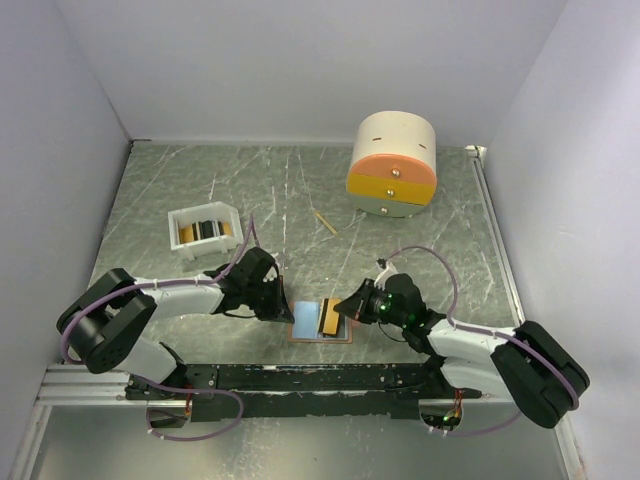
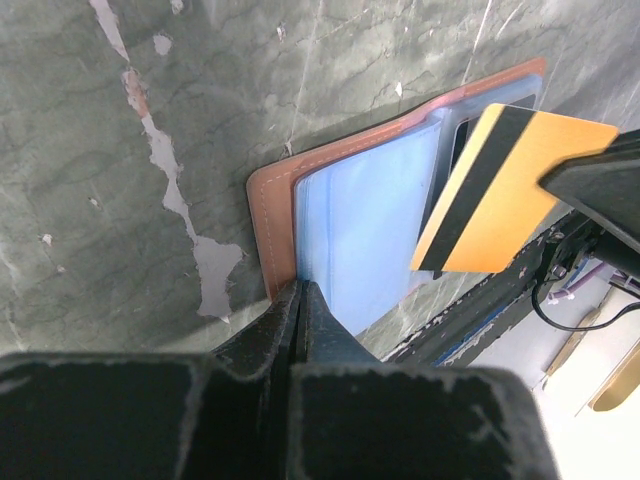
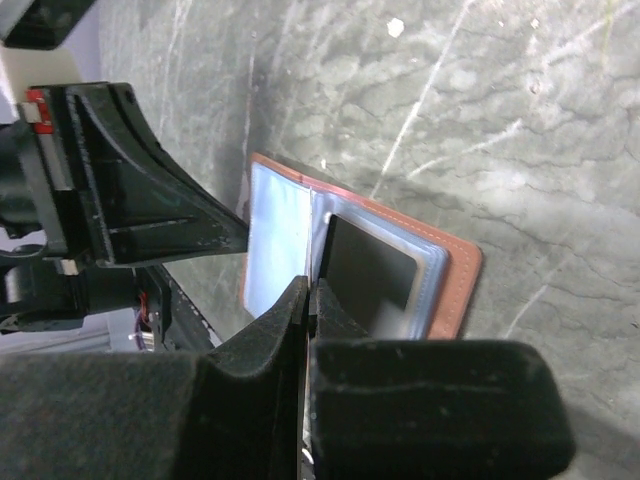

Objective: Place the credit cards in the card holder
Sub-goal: Insert the credit card into the card holder.

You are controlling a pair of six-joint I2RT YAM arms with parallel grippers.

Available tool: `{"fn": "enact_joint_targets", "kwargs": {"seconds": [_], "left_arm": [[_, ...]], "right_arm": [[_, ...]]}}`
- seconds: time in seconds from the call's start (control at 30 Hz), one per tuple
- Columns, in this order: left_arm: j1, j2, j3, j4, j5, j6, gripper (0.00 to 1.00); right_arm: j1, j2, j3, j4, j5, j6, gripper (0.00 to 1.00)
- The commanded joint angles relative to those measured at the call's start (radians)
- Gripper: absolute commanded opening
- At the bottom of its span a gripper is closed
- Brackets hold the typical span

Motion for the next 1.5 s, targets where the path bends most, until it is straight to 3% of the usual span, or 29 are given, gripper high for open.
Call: {"fn": "enact_joint_targets", "kwargs": {"seconds": [0.0, 1.47], "left_arm": [[-0.007, 0.004, -0.028, -0.036, -0.077, 0.011, 0.07], [-0.011, 0.019, -0.046, -0.007, -0.071, -0.002, 0.07]], "right_arm": [[-0.002, 0.056, -0.018, 0.063, 0.0, 0.002, 0.0], [0.01, 0.246, -0.018, 0.219, -0.087, -0.03, 0.0]]}}
